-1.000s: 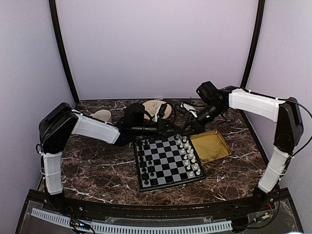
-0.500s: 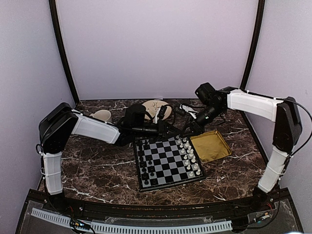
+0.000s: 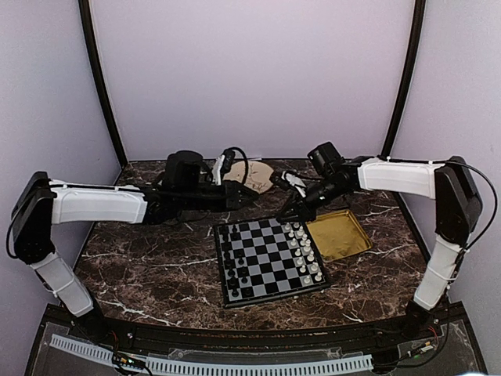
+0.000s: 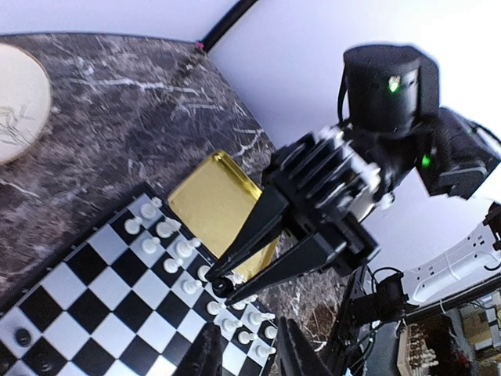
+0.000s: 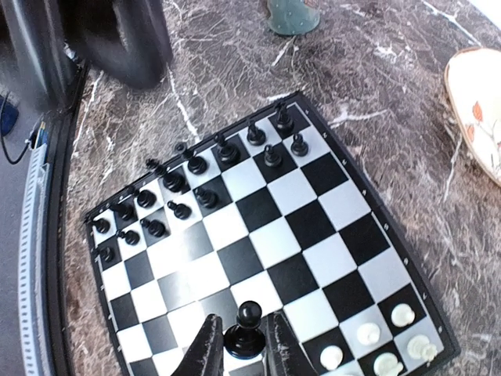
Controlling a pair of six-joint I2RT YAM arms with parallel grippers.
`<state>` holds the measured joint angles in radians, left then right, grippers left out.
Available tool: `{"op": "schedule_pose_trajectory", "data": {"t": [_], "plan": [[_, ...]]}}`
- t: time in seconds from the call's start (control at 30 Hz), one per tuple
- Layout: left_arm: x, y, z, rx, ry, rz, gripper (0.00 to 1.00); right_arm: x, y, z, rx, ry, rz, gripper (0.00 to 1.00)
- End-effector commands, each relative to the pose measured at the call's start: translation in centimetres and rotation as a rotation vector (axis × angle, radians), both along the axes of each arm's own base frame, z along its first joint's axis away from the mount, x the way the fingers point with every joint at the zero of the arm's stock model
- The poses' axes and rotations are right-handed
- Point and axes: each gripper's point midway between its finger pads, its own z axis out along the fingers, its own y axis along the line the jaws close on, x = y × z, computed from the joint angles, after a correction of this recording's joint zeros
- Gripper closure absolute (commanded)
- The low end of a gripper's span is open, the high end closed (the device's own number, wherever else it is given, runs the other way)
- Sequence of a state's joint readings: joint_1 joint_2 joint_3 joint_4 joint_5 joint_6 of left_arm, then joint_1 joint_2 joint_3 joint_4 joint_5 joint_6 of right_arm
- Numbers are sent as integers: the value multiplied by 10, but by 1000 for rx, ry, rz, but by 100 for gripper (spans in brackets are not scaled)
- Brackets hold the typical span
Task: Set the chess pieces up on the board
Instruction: Place the pawn on the chessboard.
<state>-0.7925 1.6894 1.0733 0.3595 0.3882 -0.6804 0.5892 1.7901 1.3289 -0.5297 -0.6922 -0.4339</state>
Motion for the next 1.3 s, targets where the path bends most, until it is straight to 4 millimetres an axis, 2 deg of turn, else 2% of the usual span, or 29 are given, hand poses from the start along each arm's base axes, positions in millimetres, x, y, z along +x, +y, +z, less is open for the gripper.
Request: {"op": "schedule_pose_trajectory", "data": {"t": [0.0,0.17,0.3,0.33,0.43,0.63,0.8,1.07,1.27], "plan": [[10,53,5,144,-101,139,74,18,34,12,136,-133,-26,81],[13,80,13,185,-128,210,73,22,55,-3,165,-198,-82,82],[15,91,19,196,-145,237,73,20,70,-17,169,-204,-118,82],[16,92,20,198,-149,241,73,16,69,-29,152,-186,-127,82],[17,96,23,202,-157,251,73,9,69,-48,123,-166,-142,82],[18,98,21,204,-157,257,72,-2,67,-75,60,-140,-156,81],[17,100,20,196,-156,259,72,-2,67,-93,14,-109,-167,80],[15,103,14,204,-147,261,72,0,68,-102,-34,-85,-175,73],[15,107,12,225,-150,260,71,1,66,-82,-29,-113,-176,70]]}}
